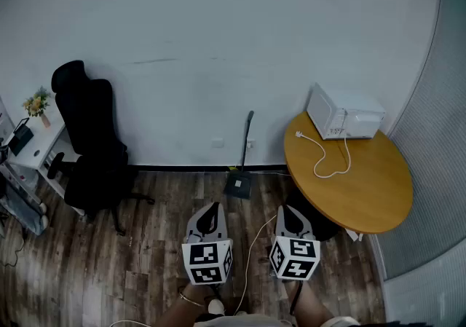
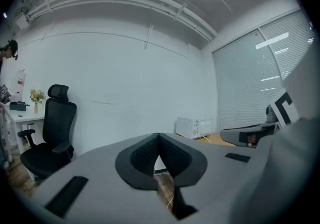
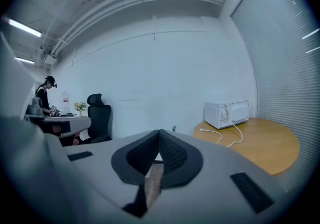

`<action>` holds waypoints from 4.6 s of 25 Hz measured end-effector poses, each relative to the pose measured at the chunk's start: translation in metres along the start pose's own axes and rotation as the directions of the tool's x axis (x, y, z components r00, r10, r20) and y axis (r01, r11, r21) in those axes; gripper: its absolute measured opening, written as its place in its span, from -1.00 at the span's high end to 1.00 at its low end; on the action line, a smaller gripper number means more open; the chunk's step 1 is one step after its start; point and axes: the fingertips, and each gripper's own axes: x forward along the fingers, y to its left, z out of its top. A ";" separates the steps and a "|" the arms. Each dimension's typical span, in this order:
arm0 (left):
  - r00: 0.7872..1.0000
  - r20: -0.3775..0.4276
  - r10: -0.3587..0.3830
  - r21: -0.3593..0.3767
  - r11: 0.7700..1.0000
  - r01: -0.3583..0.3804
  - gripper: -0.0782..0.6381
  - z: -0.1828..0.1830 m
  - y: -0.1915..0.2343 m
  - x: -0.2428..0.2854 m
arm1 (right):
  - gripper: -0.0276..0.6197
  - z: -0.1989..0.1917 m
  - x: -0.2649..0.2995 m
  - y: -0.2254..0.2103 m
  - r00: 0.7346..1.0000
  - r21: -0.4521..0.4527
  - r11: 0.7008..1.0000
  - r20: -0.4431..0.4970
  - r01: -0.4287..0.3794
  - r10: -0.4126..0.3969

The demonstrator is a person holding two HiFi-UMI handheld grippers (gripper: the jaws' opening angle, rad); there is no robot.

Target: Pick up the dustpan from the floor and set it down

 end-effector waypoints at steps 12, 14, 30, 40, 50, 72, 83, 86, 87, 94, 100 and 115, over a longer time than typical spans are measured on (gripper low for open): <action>1.000 -0.004 0.005 -0.012 1.000 -0.005 0.74 -0.002 0.033 -0.002 | 0.82 -0.001 0.007 0.024 1.000 0.045 0.999 0.008 0.012 -0.012; 1.000 -0.007 0.002 -0.017 1.000 -0.002 0.74 -0.005 0.039 -0.002 | 0.82 -0.001 0.007 0.028 1.000 0.038 0.999 0.005 0.020 -0.021; 0.998 -0.063 -0.005 -0.030 1.000 0.003 0.74 -0.031 0.056 0.024 | 0.82 -0.026 0.036 0.016 0.995 0.078 0.993 -0.058 0.084 -0.079; 1.000 -0.029 0.007 0.016 1.000 -0.007 0.74 -0.009 0.066 0.100 | 0.82 -0.006 0.108 -0.013 0.996 0.103 0.991 -0.031 0.090 -0.088; 0.999 -0.007 0.035 0.045 0.998 -0.034 0.74 0.019 0.081 0.193 | 0.82 0.027 0.199 -0.032 0.999 0.106 0.993 -0.022 0.045 -0.043; 0.991 -0.068 0.119 0.075 0.991 -0.114 0.74 0.009 0.103 0.324 | 0.82 0.027 0.343 -0.075 0.994 0.146 0.989 -0.110 -0.011 0.027; 0.996 -0.054 0.069 0.059 0.996 -0.066 0.74 0.016 0.141 0.417 | 0.82 0.039 0.425 -0.074 0.993 0.128 0.991 -0.116 0.030 -0.015; 0.998 -0.044 0.048 0.058 0.997 -0.046 0.74 0.027 0.159 0.447 | 0.82 0.056 0.454 -0.066 0.994 0.122 0.992 -0.100 0.043 -0.030; 0.998 -0.038 0.042 0.059 0.997 -0.040 0.74 0.032 0.166 0.456 | 0.82 0.062 0.464 -0.062 0.995 0.118 0.992 -0.094 0.046 -0.034; 1.000 -0.016 -0.014 0.093 0.995 0.016 0.74 0.058 0.213 0.511 | 0.82 0.090 0.531 -0.035 0.995 0.122 0.989 -0.062 0.079 -0.072; 0.999 -0.040 -0.026 0.068 0.997 0.028 0.74 0.053 0.254 0.545 | 0.82 0.090 0.568 -0.021 0.991 0.112 0.987 -0.078 0.116 -0.108; 0.992 -0.120 -0.029 0.050 0.998 0.036 0.74 0.018 0.257 0.573 | 0.82 0.061 0.602 -0.032 0.980 0.089 0.989 -0.175 0.114 -0.097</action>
